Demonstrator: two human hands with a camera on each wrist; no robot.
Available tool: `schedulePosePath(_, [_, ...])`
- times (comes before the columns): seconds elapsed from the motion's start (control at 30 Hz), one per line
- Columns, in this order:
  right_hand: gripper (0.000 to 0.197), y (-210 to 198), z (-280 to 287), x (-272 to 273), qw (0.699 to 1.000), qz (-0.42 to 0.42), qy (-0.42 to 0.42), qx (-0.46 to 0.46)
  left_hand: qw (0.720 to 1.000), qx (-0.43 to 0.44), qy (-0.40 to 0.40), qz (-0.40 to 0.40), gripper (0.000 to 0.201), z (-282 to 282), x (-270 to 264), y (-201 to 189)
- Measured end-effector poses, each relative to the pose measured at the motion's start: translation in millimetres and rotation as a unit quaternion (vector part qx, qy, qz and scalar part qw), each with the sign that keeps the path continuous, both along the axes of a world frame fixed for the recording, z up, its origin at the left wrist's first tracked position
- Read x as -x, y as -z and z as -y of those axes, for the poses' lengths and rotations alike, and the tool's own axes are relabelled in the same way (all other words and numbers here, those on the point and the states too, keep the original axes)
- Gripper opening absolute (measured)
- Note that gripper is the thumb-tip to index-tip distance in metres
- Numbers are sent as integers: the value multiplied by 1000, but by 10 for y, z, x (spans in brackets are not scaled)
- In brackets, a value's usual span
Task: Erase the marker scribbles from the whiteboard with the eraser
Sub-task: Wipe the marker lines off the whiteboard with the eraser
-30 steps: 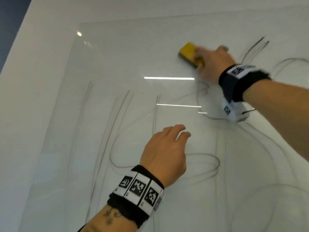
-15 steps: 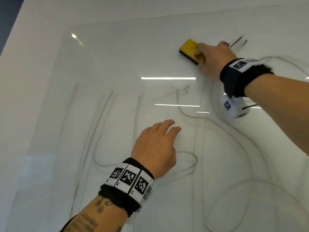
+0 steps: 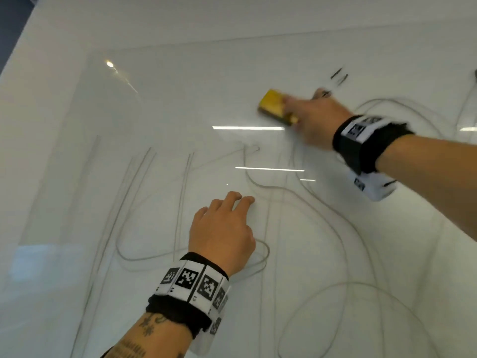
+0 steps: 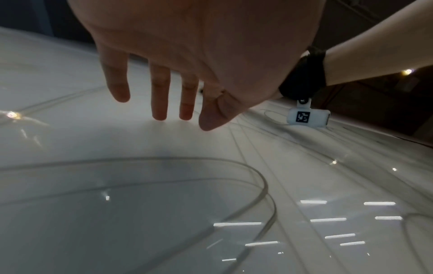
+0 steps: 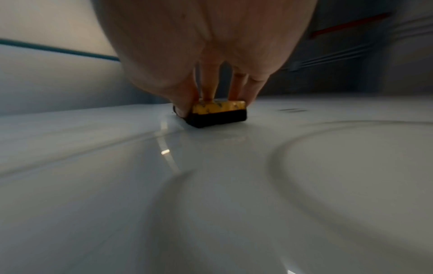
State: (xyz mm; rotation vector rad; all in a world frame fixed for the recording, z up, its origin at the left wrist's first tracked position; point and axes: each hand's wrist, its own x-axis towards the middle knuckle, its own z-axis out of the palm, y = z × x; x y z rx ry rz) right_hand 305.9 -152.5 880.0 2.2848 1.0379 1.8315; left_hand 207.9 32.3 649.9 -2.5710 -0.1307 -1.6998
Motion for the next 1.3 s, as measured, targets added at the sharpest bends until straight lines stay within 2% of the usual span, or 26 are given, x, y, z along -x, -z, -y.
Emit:
schedulePosePath(0.1, [45,-540,565,-118,980,2,31,-199,999,13,2,-30,68,-11,14,10])
schedulePosePath(0.17, [38,-620,620,-153,970,-14,17,-244,999,18,-7,-38,73,34,9,15])
schedulePosePath(0.23, [38,-388,351,-145,982,-33,-13,-183,999,18,-20,-33,73,76,-10,14])
schedulePosePath(0.33, [44,160,-13,-124,994,-80,-61,-35,999,36,-28,-28,73,105,-65,25])
schedulePosePath(0.4, [47,177,40,-99,994,-70,-81,19,998,44,-30,-29,75,112,-101,51])
schedulePosePath(0.47, [45,-112,226,-85,997,-35,-64,-14,998,46,-31,-32,76,113,-117,56])
schedulePosePath(0.57, [42,-589,642,-99,981,-13,-3,-193,998,50,-20,-38,78,93,-111,67])
schedulePosePath(0.63, [40,-667,699,-103,967,-19,4,-252,998,46,-16,-38,79,81,-102,84])
schedulePosePath(0.73, [41,-237,320,-51,981,-36,-11,-189,998,49,-20,-41,79,81,-111,106])
schedulePosePath(0.83, [51,454,-7,-36,997,-24,-64,-31,998,50,-28,-40,77,113,-110,104])
schedulePosePath(0.9, [54,479,140,-55,998,11,-64,22,997,47,-30,-47,78,119,-91,102])
schedulePosePath(0.93, [53,344,272,-74,999,16,-43,-2,997,45,-31,-50,79,108,-80,105])
schedulePosePath(1.0, [49,-19,667,-137,991,-12,4,-130,997,37,-35,-59,81,71,-45,106])
schedulePosePath(1.07, [44,-268,1106,-177,963,-37,42,-262,997,32,-41,-65,83,54,-36,112])
schedulePosePath(1.1, [41,-320,1231,-192,952,-45,44,-300,996,28,-46,-66,83,59,-42,103])
schedulePosePath(1.2, [47,-160,1121,-148,952,-74,36,-294,996,29,-55,-67,80,99,-68,80])
schedulePosePath(1.3, [53,253,849,-172,976,-81,-34,-200,996,46,-52,-55,76,159,-103,81])
